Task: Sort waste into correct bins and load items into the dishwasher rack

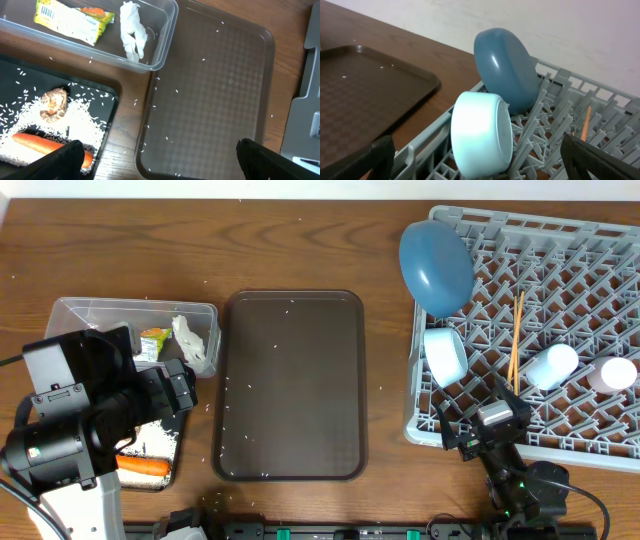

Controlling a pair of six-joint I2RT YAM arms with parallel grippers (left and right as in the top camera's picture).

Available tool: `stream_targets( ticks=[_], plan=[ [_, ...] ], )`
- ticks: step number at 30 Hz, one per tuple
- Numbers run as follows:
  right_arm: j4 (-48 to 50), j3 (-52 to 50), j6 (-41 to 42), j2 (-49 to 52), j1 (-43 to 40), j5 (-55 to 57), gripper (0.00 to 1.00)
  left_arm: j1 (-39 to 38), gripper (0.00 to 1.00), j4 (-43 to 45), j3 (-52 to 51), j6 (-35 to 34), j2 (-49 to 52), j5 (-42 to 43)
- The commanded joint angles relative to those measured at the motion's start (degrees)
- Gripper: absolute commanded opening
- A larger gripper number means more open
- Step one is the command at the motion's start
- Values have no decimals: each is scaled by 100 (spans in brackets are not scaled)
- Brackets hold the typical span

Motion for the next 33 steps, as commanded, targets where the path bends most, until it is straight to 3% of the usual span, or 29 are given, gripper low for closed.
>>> stream_targets(
  ticks=[1, 18, 25, 27, 33],
  plan=[
    [17, -42, -11, -48, -50, -79, 99, -17, 98, -22, 57, 79, -9, 50],
    [17, -42, -11, -46, -50, -76, 99, -66, 98, -22, 46, 76, -15, 59],
    [17, -42, -11, -46, -50, -79, 99, -815, 98, 17, 28, 81, -570, -1530],
    [17, -42, -11, -46, -50, -79, 99, -1147, 98, 70, -20, 83, -804, -1611],
    [17, -42, -11, -46, -50, -79, 99, -1633, 98, 1628, -756, 83, -1749, -1620]
  ],
)
